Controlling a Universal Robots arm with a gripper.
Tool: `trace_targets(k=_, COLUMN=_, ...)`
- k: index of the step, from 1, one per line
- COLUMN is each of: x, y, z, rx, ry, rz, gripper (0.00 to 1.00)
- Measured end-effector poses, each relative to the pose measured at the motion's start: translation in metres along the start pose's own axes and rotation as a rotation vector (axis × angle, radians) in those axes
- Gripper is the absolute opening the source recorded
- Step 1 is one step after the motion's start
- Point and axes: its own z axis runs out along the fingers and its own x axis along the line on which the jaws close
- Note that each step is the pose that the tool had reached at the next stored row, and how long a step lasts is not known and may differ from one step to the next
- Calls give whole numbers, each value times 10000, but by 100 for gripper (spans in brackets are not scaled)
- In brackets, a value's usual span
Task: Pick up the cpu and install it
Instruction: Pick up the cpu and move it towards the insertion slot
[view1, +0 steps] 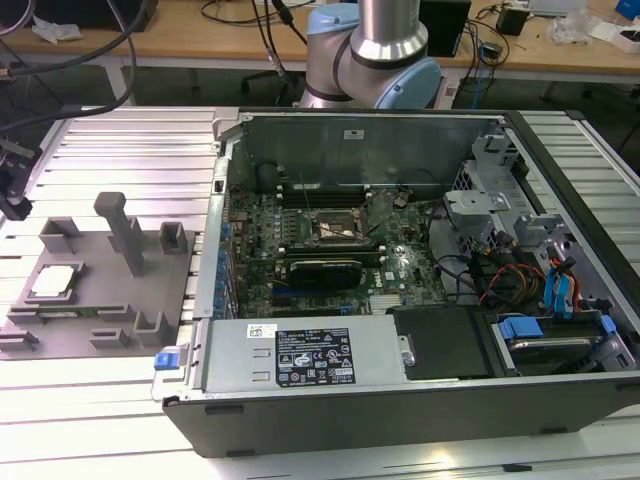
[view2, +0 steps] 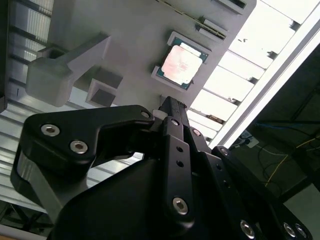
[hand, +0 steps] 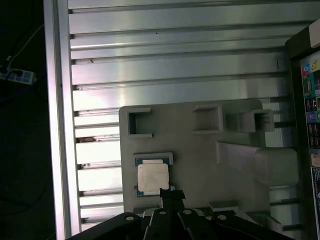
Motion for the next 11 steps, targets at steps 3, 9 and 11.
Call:
trace_targets(k=3, x=7, y=-1, z=28, rx=2, ry=1, rz=1, gripper=11)
trace_targets(k=9, x=19, y=-5, z=82, rx=1, ry=2, rz=1, gripper=11)
trace_targets(k=11, x=21, y=-6, z=99, rx=0, ry=1, rz=1, gripper=11)
